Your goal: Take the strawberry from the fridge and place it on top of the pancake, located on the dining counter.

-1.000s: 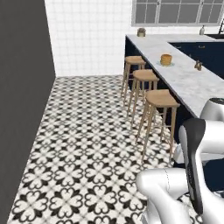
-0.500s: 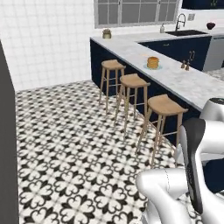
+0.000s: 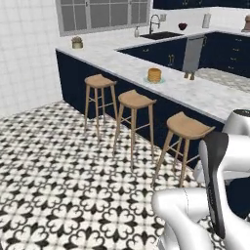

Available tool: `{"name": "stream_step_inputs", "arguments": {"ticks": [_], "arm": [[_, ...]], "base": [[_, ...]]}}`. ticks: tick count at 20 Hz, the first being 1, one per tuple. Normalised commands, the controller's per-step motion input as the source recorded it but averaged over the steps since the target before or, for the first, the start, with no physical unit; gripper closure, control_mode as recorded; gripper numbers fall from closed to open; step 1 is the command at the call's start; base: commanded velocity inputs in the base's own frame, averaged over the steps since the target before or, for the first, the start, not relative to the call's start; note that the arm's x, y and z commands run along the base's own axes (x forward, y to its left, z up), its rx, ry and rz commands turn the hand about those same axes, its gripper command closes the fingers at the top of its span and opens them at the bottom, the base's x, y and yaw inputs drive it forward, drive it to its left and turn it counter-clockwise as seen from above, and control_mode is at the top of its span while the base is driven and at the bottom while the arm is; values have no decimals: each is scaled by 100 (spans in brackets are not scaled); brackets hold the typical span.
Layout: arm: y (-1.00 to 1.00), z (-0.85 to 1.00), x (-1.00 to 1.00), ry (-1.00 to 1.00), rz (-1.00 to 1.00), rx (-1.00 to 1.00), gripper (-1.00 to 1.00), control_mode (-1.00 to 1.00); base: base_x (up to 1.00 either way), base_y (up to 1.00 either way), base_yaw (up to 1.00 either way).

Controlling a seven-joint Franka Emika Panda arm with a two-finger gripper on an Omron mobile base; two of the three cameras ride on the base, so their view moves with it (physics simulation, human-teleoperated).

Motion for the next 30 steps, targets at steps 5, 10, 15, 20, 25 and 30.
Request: {"name": "stream_step_inputs", "arguments": {"ticks": [5,10,15,20,25,30], "arm": [[0,0,0,0,0,0,100,100],[0,0,0,0,0,0,100,100],[0,0,0,0,0,0,100,100],[0,0,0,0,0,0,100,100],[0,0,0,0,0,0,100,100],[0,0,0,0,0,0,100,100]], "base": [[100,100,-50],[93,100,-50],[71,100,-46],[67,96,-44],[63,91,-42],[72,80,-49]]}}
